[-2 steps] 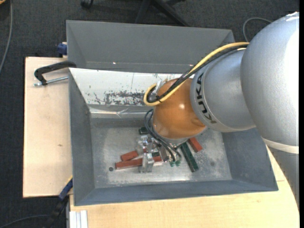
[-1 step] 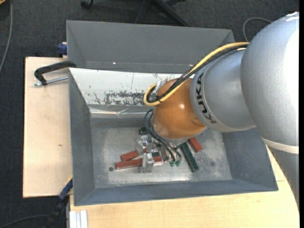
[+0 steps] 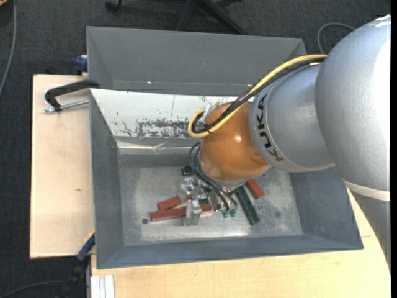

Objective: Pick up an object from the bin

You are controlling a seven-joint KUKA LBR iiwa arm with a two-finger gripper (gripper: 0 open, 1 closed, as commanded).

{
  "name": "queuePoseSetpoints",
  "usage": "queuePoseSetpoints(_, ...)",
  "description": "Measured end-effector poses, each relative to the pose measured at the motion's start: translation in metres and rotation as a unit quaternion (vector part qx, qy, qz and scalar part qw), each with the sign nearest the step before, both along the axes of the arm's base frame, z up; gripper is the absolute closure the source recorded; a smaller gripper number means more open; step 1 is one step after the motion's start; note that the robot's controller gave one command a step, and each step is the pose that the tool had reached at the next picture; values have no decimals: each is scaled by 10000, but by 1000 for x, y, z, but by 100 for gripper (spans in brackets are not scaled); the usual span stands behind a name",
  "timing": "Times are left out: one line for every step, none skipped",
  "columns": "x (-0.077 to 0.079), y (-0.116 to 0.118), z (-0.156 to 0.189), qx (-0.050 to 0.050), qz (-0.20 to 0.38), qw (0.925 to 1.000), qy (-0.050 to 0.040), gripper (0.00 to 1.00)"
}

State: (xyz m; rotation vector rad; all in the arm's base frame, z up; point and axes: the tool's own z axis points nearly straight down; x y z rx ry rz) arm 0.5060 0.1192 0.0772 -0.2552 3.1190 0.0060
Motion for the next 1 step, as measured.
queuePoseSetpoints(-1,0,8,-6,0,10000,20,100)
